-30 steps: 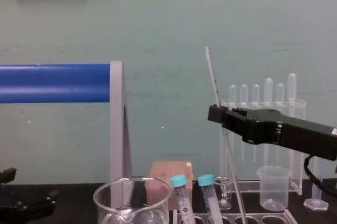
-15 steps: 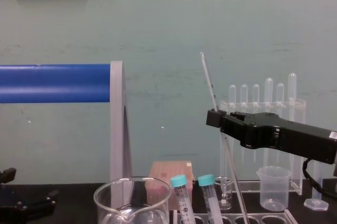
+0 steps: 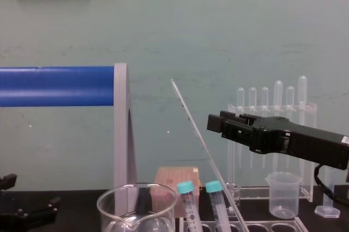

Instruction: Hold the thermometer with one hand and immerse one end into the beaker, then reinsert it into the test tube rack.

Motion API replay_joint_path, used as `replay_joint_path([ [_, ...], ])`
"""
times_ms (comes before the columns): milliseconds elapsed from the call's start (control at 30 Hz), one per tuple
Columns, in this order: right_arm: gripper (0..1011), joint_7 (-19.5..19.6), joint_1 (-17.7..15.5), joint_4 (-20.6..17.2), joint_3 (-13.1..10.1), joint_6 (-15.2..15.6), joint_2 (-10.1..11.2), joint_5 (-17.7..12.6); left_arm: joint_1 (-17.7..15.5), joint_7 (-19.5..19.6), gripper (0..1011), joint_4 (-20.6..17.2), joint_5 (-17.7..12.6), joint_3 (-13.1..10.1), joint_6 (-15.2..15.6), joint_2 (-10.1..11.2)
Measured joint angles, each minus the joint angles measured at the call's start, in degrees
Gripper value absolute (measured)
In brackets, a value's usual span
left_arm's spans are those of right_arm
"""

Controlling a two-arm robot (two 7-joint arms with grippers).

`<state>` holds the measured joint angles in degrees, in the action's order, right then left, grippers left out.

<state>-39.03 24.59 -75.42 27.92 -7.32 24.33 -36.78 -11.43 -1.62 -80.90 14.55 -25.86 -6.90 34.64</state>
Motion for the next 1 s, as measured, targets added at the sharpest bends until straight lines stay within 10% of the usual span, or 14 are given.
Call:
replay_joint_path([
  [667,958,2.01,-0.92,-2.14,-2.1,0.64,0.8,-0.74,0.0,0.0,1008,0.0,0.0,0.0,0.0,0.0],
  [1000,1003,24.83,-7.85,-7.41,-9.96,9.12,4.16,4.77,0.0,0.0,1008,0.0,0.0,0.0,0.0,0.0],
])
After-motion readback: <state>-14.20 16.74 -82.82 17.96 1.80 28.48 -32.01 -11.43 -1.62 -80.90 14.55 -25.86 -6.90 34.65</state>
